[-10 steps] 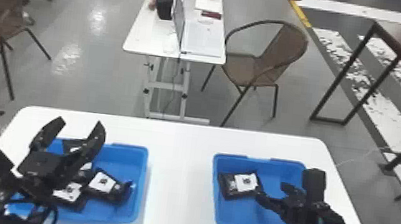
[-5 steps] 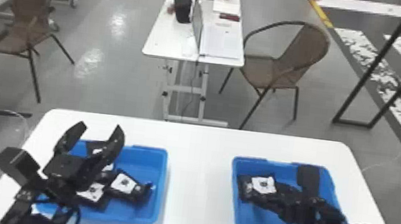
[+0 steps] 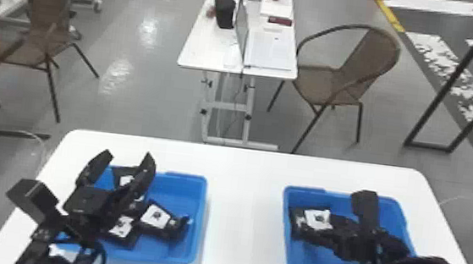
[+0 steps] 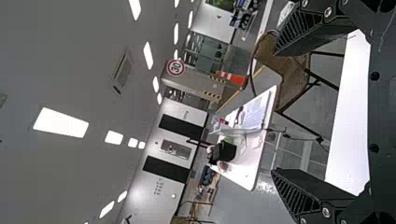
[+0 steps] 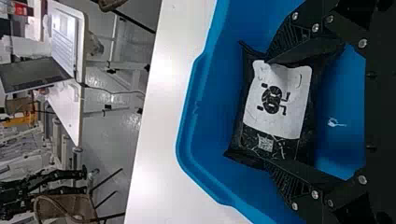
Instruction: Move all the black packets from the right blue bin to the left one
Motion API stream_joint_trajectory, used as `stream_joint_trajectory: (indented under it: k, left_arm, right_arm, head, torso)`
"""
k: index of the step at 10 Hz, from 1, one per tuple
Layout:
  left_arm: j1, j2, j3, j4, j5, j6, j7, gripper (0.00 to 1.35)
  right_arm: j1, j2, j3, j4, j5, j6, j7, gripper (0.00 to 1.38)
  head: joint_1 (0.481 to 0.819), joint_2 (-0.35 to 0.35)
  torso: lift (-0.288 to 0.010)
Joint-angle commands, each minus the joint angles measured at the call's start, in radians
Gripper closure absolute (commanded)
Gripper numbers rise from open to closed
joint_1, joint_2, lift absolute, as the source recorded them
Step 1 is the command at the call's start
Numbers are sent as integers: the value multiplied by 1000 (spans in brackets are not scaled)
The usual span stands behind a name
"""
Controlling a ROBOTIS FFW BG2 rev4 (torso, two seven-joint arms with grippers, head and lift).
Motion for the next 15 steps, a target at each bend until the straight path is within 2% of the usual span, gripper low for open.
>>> stream_joint_trajectory:
  k: [1,2,3,4,5,8,10,12,14,15]
  left_arm:
    - [3,-3,2,3,11,-1,0,139]
    - [3,-3,4,8,17,-2,0,140]
    - [4,-3,8,11,25,-4,0,140]
    - [4,-3,8,16,32,-8,0,140]
    - [6,-3,8,17,32,-13,0,140]
    - [8,-3,11,23,46,-19,0,140]
    - [8,-3,8,28,54,-30,0,140]
    - [9,-3,8,26,57,-54,0,140]
    - [6,-3,-6,20,60,-47,0,140]
    - [0,-3,-22,19,78,-42,0,140]
  right_arm:
    - [-15,-1,8,24,29,20,13,297]
    - [-21,-1,10,26,52,40,27,306]
    - [-32,-2,37,23,60,82,35,489]
    - [-26,-2,42,4,48,110,39,886]
    - [5,-2,40,-49,17,135,36,1061]
    - [92,-2,5,-226,-10,234,7,1127]
    - [203,-4,-33,-422,-53,257,-19,1127]
    - [352,-4,-73,-669,-142,251,-88,1127]
    - [419,-11,-78,-845,-230,260,-88,1127]
    - [414,-19,-45,-893,-279,262,-76,1127]
  head:
    - [695,3]
    - [695,5]
    - [695,7]
    - [695,12]
    - [695,17]
    - [695,20]
    - [695,16]
    - [695,5]
    - [695,1]
    - [695,3]
  torso:
    - [0]
    - [0]
    - [0]
    - [0]
    - [0]
    - [0]
    - [0]
    - [0]
    - [0]
    - [0]
